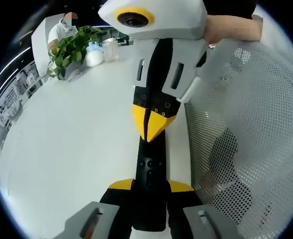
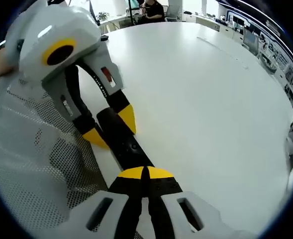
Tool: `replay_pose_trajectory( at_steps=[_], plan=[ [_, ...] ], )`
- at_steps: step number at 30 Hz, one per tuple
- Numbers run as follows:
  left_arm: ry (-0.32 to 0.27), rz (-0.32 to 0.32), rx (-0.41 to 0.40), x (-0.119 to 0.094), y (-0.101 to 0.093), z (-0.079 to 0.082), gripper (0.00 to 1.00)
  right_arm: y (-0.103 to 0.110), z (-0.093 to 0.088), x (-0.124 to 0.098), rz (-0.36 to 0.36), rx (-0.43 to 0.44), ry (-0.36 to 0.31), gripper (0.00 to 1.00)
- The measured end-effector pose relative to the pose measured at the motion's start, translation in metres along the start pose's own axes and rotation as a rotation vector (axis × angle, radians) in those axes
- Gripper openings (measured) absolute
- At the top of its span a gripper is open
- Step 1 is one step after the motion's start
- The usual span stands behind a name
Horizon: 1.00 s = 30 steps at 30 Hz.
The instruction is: Press the specified remote control buttons in sequence, fully releasing each button before pressing the next.
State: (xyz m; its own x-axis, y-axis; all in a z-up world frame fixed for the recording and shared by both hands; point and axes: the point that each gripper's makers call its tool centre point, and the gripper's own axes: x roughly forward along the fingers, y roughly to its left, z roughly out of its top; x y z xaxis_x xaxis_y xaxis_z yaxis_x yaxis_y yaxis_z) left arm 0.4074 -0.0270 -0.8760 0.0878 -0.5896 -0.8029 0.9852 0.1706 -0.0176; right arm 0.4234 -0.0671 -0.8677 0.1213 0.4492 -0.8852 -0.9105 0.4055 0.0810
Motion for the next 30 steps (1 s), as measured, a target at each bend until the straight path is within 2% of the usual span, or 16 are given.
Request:
replay_pose_trajectory(
  at_steps=[5,6,9,14,18,23,30],
  plan=[
    [0.020,0.001,0.003,0.001,0.000,0.000,0.24,0.001,0.000,0.000,-0.005,-0.037,0.008,0.00],
    [0.021,0.001,0.002,0.001,0.000,0.000,0.24,0.001,0.000,0.001,-0.013,-0.077,0.021,0.00],
    [0.031,-0.003,-0.008,0.002,0.001,0.000,0.24,0.002,0.000,0.001,-0.024,-0.118,0.041,0.00],
    [0.061,0.000,-0.014,0.002,0.001,-0.001,0.24,0.000,0.000,0.001,-0.008,-0.083,0.012,0.00],
    [0.046,0.002,-0.018,0.002,0.001,-0.002,0.24,0.000,-0.001,0.000,0.008,-0.036,-0.007,0.00],
    [0.019,0.003,-0.030,0.002,0.001,-0.001,0.24,0.005,-0.004,-0.002,0.009,-0.059,0.012,0.00],
    [0.018,0.007,-0.028,0.002,0.001,-0.001,0.24,0.010,-0.007,-0.003,0.027,-0.116,0.035,0.00]
  ],
)
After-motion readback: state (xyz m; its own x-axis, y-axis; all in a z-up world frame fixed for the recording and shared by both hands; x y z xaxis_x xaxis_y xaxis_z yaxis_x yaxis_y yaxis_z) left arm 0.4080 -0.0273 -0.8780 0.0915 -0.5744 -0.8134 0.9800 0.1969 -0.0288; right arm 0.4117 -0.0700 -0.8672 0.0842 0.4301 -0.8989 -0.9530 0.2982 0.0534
